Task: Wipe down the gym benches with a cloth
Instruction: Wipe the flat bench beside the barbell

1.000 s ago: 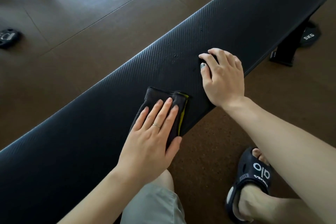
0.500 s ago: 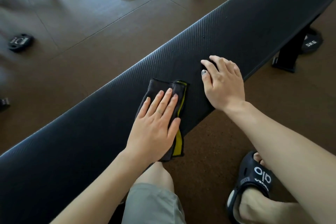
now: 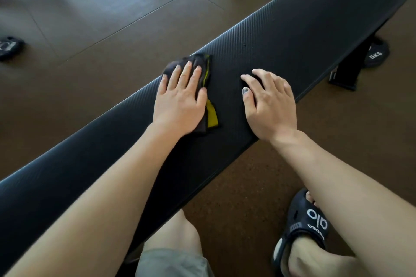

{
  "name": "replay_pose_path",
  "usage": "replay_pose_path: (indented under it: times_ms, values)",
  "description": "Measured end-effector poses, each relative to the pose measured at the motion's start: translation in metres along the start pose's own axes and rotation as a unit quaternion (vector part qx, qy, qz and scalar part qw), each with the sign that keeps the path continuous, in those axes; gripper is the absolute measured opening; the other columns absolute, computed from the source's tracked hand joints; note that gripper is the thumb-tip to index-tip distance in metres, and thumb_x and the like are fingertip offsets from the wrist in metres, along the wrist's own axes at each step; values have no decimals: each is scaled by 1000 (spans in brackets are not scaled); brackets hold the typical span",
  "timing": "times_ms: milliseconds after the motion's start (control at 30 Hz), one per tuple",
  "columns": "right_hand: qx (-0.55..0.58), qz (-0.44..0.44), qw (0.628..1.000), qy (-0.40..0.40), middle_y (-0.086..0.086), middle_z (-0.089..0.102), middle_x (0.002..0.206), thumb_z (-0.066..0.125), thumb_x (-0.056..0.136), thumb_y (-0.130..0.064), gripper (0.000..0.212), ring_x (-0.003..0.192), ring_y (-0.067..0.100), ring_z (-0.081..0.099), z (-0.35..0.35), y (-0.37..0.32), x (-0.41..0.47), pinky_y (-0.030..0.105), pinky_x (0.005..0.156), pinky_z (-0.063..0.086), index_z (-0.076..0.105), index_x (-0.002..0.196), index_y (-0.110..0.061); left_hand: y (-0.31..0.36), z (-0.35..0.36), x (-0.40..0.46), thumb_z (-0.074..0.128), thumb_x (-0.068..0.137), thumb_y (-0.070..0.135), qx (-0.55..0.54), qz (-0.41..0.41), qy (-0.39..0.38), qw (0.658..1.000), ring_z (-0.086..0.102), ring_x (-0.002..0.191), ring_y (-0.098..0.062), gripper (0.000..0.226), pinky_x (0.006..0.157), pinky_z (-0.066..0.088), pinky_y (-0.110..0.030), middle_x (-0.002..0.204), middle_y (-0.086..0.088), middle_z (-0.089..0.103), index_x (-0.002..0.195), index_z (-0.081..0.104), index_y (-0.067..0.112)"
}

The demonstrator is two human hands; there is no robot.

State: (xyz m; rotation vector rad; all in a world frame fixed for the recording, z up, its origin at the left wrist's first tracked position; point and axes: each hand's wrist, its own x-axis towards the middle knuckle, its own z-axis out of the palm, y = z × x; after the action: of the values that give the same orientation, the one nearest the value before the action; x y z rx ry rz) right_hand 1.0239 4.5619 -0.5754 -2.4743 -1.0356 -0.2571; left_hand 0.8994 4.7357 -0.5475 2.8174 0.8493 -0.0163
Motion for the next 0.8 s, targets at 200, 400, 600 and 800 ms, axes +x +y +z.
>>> replay_pose_path:
  times_ms: [200,400,600,800]
  values:
    - [-4,-1,1000,10,0,52,148,33,106,-39,44,139,23,43,4,-2,1,44,121,28,59,139,-24,-12,0,-111,4,103,57,25,-6,-34,999,-14,158,-10,64,130,-5,-43,172,13,-8,164,1,38]
    - [2,5,999,32,-2,54,143,35,106,-38,43,136,22,46,6,-2,2,44,118,30,62,136,-25,-14,1,-3,14,104,53,17,-28,12,999,3,160,-15,63,129,2,-44,173,8,8,165,14,37]
    - [16,13,999,34,-4,55,143,33,106,-37,44,137,20,45,3,-2,1,41,117,30,64,134,-25,6,1,45,14,106,50,15,-51,-17,998,6,159,-25,64,128,3,-52,174,-1,6,166,8,29]
    - [15,7,999,38,-2,56,143,30,107,-36,45,136,21,46,5,-2,2,42,117,31,64,134,-24,36,14,-115,18,105,50,48,90,-1,995,4,161,-25,68,127,10,-55,173,-5,10,166,16,20]
